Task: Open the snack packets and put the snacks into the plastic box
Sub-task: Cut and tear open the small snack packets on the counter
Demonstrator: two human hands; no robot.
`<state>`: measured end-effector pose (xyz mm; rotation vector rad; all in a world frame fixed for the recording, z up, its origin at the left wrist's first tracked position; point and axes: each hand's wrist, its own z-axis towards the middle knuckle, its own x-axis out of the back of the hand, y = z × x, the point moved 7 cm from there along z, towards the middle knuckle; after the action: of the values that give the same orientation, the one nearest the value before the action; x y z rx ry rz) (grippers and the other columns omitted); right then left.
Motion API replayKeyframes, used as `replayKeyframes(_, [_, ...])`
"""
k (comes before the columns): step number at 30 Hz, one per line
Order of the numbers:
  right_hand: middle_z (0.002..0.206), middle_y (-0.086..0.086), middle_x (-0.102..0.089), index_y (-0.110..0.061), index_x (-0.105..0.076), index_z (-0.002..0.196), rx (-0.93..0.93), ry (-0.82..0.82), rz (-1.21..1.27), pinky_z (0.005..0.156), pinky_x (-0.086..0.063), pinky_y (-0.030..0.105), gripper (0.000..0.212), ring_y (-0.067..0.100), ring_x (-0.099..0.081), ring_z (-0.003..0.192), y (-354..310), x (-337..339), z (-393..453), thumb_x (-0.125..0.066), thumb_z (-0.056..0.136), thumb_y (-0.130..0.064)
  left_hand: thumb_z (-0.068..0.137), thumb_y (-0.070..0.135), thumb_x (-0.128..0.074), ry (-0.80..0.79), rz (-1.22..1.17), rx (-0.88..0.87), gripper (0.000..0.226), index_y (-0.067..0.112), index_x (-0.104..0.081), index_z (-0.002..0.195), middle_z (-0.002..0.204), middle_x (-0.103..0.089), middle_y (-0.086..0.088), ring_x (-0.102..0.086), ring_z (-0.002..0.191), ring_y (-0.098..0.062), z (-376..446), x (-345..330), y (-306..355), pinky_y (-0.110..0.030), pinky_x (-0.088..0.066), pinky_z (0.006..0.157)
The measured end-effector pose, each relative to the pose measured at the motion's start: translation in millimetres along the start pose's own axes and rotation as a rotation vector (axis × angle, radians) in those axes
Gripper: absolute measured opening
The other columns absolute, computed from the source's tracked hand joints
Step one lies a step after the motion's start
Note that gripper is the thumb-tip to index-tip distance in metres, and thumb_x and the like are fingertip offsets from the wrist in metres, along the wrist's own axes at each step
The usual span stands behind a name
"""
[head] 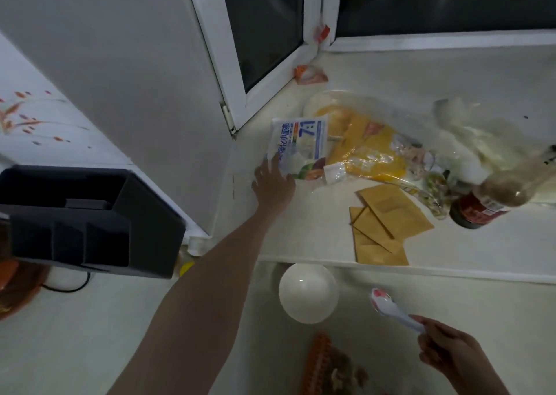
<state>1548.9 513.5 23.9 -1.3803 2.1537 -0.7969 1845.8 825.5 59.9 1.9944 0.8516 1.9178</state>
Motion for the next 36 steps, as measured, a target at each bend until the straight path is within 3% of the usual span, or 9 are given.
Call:
replayKeyframes(4, [0.047, 0.015, -0.046, 0.004, -0.067, 0.089, -0.011, 0.008, -0.014, 0.051, -0.037, 0.028, 0.023, 0.016, -0.037, 0.036, -0.5, 4.9, 5.9, -0.044, 0.093, 0.004, 0.089, 0.021, -0.056, 0.004, 0.193, -0.224, 0.071, 0.029, -0.022, 0.151, 0.159, -0.019, -0.004, -0.022, 0.142, -0.030, 5.1, -12.3, 23.1, -0.052, -0.029, 0.112])
replayKeyframes(8, [0.046, 0.013, -0.048, 0.006, -0.065, 0.093, -0.013, 0.028, -0.018, 0.047, -0.038, 0.027, 0.022, 0.014, -0.037, 0.035, 0.6, 11.0, 9.9, -0.043, 0.093, 0.004, 0.095, 0.019, -0.046, 0.037, 0.292, -0.359, 0.033, 0.025, -0.056, 0.126, 0.151, -0.034, 0.000, -0.038, 0.130, -0.026, 6.7, -19.4, 34.2, -0.045, -0.039, 0.101])
replayKeyframes(13, [0.045, 0.011, -0.048, 0.006, -0.064, 0.095, -0.007, 0.039, -0.013, 0.052, -0.035, 0.029, 0.020, 0.013, -0.036, 0.034, -0.1, 11.8, 9.0, -0.044, 0.093, 0.004, 0.100, 0.012, -0.044, 0.080, 0.280, -0.373, 0.036, 0.023, -0.056, 0.132, 0.146, -0.046, 0.001, -0.041, 0.133, -0.022, 0.2, -17.3, 25.2, -0.042, -0.034, 0.108])
replayKeyframes(19, [0.051, 0.015, -0.046, 0.007, -0.064, 0.096, 0.012, -0.023, 0.019, 0.037, -0.038, 0.024, 0.020, 0.011, -0.035, 0.034, -0.8, 1.9, -3.1, -0.044, 0.094, 0.003, 0.091, -0.009, -0.041, 0.134, 0.108, -0.293, 0.055, 0.012, -0.047, 0.141, 0.143, -0.051, -0.010, -0.047, 0.131, -0.027, -25.2, 9.6, 8.7, -0.038, -0.035, 0.112])
replayKeyframes(25, [0.056, 0.015, -0.042, 0.010, -0.060, 0.097, 0.032, -0.086, 0.072, 0.034, -0.034, 0.020, 0.022, 0.010, -0.032, 0.033, -6.1, -6.7, -28.6, -0.039, 0.095, 0.005, 0.092, -0.007, -0.041, 0.291, -0.205, -0.158, 0.045, 0.008, -0.061, 0.129, 0.127, -0.064, -0.011, -0.061, 0.115, -0.026, -63.9, 53.7, 6.7, -0.031, -0.047, 0.102])
replayKeyframes(28, [0.056, 0.013, -0.041, 0.009, -0.058, 0.098, 0.004, -0.141, 0.133, 0.034, -0.033, 0.019, 0.023, 0.010, -0.031, 0.035, -9.7, -9.6, -43.3, -0.036, 0.095, 0.006, 0.086, -0.010, -0.048, 0.387, -0.403, -0.083, 0.031, 0.001, -0.072, 0.102, 0.100, -0.073, -0.016, -0.067, 0.086, -0.023, -93.0, 79.3, 13.6, -0.008, -0.041, 0.068])
replayKeyframes(29, [0.059, 0.012, -0.039, 0.009, -0.059, 0.095, -0.014, -0.163, 0.155, 0.035, -0.033, 0.020, 0.023, 0.010, -0.031, 0.036, -11.1, -10.3, -48.5, -0.035, 0.095, 0.006, 0.086, -0.007, -0.053, 0.391, -0.482, -0.057, 0.024, 0.002, -0.073, 0.095, 0.093, -0.074, -0.016, -0.066, 0.076, -0.019, -103.6, 84.3, 17.1, -0.010, -0.040, 0.061])
replayKeyframes(33, [0.060, 0.008, -0.036, 0.007, -0.064, 0.084, -0.076, -0.257, 0.272, 0.035, -0.034, 0.017, 0.031, 0.008, -0.033, 0.037, -17.4, -12.9, -69.8, -0.034, 0.091, 0.008, 0.078, -0.006, -0.070, 0.146, -1.073, 0.096, 0.015, 0.005, -0.075, 0.087, 0.083, -0.075, -0.007, -0.070, 0.078, -0.014, -151.0, 77.6, 33.5, -0.029, -0.058, 0.074])
replayKeyframes(36, [0.065, 0.008, -0.038, 0.007, -0.061, 0.095, -0.060, -0.308, 0.290, 0.035, -0.035, 0.016, 0.028, 0.007, -0.039, 0.040, -25.7, -13.6, -83.6, -0.034, 0.090, 0.007, 0.079, -0.004, -0.070, -0.004, -1.216, 0.115, 0.016, 0.009, -0.075, 0.086, 0.083, -0.076, -0.006, -0.073, 0.078, -0.017, -192.3, 75.1, 50.0, -0.026, -0.058, 0.069])
